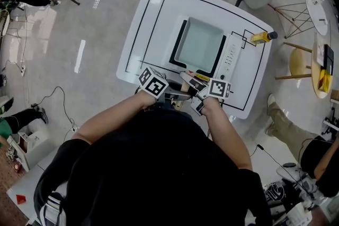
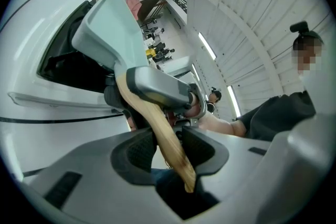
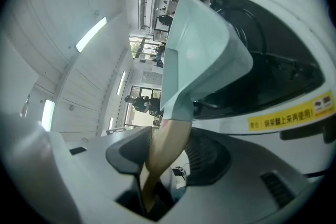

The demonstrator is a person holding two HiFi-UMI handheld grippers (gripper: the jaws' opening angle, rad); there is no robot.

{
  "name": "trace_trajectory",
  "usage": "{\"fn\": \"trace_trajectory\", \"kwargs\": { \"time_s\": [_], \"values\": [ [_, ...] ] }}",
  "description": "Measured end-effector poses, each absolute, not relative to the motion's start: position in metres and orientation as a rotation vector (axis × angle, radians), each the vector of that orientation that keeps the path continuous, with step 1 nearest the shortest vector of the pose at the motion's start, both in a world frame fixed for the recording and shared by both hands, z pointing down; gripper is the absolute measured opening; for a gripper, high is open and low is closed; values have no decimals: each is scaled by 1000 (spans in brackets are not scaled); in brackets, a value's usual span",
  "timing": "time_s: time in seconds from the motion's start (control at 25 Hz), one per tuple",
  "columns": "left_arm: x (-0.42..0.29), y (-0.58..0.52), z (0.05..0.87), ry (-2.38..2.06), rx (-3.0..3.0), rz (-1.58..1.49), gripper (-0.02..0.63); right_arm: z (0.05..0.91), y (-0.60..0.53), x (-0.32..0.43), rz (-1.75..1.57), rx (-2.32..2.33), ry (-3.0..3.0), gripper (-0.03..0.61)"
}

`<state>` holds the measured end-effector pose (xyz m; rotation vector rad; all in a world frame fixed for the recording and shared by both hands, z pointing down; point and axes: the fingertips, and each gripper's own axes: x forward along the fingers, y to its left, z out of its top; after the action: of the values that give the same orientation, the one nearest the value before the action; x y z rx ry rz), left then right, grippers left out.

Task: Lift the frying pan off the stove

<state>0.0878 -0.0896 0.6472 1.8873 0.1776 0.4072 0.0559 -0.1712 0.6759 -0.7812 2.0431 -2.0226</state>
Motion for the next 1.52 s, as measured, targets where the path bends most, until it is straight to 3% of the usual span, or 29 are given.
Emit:
{"fn": "trace_trajectory", "kwargs": {
  "time_s": [1.52],
  "values": [
    [102, -73, 578, 187, 1976, 330, 158, 605, -158, 69, -1903, -759, 2123, 198]
  ]
}}
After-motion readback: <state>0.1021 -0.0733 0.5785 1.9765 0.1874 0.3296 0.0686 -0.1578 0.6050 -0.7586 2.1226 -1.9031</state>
